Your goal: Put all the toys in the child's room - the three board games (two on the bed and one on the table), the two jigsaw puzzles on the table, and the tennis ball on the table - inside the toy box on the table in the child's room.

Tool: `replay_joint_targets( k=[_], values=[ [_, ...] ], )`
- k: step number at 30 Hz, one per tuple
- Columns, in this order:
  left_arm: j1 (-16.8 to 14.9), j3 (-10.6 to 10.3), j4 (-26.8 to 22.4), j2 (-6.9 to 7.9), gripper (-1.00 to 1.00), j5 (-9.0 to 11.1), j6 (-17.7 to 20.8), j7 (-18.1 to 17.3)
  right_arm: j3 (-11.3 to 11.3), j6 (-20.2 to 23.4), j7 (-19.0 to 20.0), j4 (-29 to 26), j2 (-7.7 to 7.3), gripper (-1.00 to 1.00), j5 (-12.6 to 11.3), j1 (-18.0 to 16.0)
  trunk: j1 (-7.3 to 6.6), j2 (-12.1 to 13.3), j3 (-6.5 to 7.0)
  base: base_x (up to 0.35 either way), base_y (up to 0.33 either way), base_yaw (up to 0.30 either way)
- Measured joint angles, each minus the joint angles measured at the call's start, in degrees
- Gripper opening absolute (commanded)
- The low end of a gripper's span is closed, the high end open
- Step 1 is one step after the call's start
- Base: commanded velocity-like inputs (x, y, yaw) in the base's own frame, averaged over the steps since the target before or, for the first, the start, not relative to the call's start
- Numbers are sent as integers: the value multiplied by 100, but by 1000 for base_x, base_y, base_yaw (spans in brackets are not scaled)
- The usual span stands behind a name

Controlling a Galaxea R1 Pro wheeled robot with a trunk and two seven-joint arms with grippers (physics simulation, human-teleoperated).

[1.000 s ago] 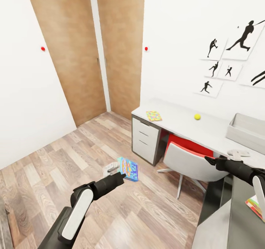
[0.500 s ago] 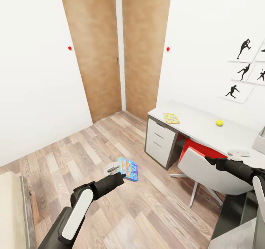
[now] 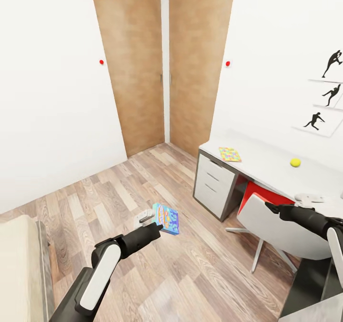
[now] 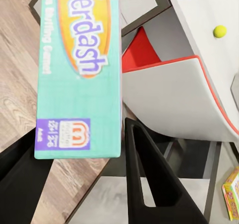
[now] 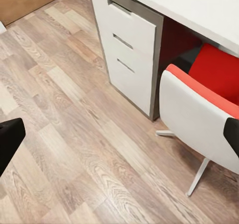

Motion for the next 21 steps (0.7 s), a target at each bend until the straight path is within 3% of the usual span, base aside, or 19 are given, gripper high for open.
replay_joint_targets(
  k=[8,21],
  values=[
    [-2,0,0,0,-100,1,2,-3,0,-1,0,0,0,100,0,0,-2,-1,0,102,0,9],
    [-5,5,0,0,-100,-7,2,-4,0,-1,0,0,0,100,0,0,-3,-1,0,290,0,2]
  ],
)
